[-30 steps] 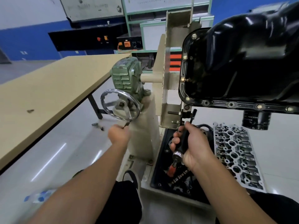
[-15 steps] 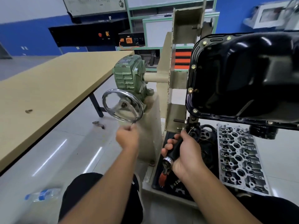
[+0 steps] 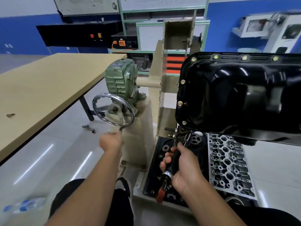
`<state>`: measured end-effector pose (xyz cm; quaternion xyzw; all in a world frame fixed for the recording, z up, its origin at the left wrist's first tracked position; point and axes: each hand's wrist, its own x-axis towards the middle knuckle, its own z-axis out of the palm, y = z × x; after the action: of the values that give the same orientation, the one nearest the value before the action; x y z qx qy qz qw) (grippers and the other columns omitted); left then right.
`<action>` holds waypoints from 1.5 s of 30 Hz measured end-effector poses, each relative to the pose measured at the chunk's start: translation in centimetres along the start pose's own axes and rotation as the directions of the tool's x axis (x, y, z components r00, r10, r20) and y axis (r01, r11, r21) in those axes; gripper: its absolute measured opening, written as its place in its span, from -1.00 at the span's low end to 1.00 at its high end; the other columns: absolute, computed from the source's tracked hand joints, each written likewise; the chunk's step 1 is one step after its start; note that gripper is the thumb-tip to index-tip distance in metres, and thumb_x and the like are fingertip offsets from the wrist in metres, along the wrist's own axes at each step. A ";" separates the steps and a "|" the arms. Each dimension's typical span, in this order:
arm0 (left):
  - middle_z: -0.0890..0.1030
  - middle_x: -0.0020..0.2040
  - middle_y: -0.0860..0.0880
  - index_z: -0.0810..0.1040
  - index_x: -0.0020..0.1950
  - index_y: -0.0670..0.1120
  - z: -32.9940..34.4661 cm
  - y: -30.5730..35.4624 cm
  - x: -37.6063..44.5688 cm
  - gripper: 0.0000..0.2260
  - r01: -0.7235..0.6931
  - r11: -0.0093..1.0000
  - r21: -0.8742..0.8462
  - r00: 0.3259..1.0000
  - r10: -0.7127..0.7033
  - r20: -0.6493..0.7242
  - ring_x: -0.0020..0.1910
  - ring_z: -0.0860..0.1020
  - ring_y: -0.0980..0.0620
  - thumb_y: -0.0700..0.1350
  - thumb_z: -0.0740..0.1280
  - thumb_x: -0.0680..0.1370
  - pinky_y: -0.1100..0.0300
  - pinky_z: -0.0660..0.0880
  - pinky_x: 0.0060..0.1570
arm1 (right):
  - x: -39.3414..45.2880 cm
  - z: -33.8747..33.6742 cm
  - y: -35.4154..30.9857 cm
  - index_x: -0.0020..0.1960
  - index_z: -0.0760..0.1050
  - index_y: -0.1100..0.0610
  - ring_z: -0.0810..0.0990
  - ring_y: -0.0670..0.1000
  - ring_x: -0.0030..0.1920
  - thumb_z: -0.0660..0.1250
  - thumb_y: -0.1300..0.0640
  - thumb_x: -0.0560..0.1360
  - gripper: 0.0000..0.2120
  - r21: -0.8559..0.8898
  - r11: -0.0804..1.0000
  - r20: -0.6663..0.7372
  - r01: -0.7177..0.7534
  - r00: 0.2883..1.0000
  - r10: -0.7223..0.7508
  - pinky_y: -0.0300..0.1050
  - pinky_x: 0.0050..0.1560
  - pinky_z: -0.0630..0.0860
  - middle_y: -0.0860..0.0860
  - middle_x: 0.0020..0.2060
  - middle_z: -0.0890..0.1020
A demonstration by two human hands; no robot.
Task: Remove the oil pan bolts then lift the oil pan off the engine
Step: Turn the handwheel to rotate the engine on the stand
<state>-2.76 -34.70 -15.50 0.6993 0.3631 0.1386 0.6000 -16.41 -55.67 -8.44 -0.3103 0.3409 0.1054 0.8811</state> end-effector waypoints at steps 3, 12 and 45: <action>0.65 -0.42 -0.02 0.59 -0.27 -0.10 0.6 4.1 -1.6 -0.82 -0.121 0.980 -0.159 0.987 0.136 0.084 -0.41 0.64 0.01 -0.19 0.55 0.46 0.04 0.67 -0.27 | 0.0 -0.1 -0.2 -0.08 0.45 0.18 0.42 -0.02 -0.55 0.23 -0.02 0.71 -0.70 -0.005 1.000 -0.024 -0.021 0.999 0.021 -0.13 -0.56 0.47 0.08 -0.45 0.49; 0.65 -0.20 -0.12 0.67 -0.03 -0.19 -4.7 6.1 8.1 -0.80 -0.162 0.985 0.052 0.945 0.170 -0.279 -0.33 0.63 -0.12 -0.06 0.51 0.52 0.08 0.62 -0.26 | 0.1 -0.2 0.0 -0.07 0.45 0.19 0.43 -0.01 -0.57 0.24 -0.03 0.70 -0.69 -0.003 0.998 -0.045 -0.059 0.997 0.059 -0.13 -0.57 0.47 0.09 -0.47 0.49; 0.47 0.03 -0.12 0.36 -0.20 -0.09 2.8 0.3 3.8 -0.80 0.284 0.928 -0.241 0.950 -0.306 -0.057 -0.09 0.47 -0.11 -0.24 0.27 0.61 0.06 0.48 -0.07 | 0.7 -2.0 -1.6 -0.08 0.44 0.22 0.46 0.00 -0.57 0.26 0.03 0.69 -0.71 -0.006 0.996 -0.100 -0.087 0.991 0.086 -0.09 -0.56 0.53 0.14 -0.41 0.50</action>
<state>1.78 -34.23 -16.88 0.5554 0.4734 0.1204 0.6730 -16.33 -58.16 -9.24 -0.3047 0.3971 0.1294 0.8560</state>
